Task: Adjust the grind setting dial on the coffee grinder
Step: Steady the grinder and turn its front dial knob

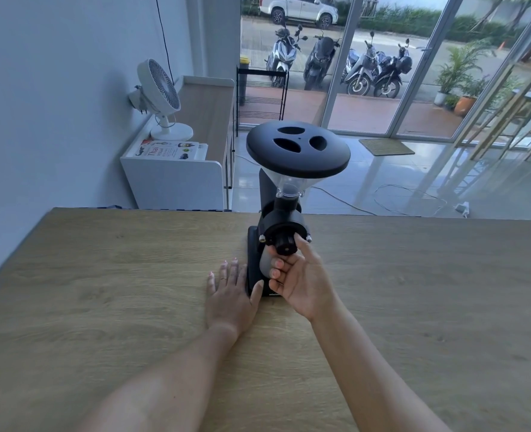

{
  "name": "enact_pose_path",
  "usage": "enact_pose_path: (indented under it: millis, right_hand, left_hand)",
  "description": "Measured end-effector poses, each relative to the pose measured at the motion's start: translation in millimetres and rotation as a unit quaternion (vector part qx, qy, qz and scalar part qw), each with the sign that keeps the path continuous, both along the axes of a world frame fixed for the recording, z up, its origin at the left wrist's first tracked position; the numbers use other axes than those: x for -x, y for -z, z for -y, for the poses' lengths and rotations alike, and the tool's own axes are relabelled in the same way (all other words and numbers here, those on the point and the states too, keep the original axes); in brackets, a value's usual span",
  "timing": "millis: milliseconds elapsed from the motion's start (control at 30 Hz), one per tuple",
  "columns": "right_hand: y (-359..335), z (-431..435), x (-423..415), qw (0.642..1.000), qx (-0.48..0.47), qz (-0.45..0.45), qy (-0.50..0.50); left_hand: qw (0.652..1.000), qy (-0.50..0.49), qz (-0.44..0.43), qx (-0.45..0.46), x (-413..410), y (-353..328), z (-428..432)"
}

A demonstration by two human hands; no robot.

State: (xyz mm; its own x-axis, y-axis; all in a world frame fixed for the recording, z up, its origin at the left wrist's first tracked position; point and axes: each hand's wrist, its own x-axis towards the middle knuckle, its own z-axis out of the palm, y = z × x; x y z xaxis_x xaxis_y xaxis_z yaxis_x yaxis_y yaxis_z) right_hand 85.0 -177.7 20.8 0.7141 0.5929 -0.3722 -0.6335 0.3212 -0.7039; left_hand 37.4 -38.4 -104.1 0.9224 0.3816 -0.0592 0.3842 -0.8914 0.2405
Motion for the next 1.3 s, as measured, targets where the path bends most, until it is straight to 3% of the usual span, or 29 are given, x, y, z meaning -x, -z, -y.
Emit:
enact_pose_path:
  millis: [1300]
  right_hand:
    - [2.7,-0.4,-3.0,0.997,0.055,-0.010,0.051]
  left_hand:
    - [1.000,-0.001,0.001,-0.001,1.2,-1.8,0.2]
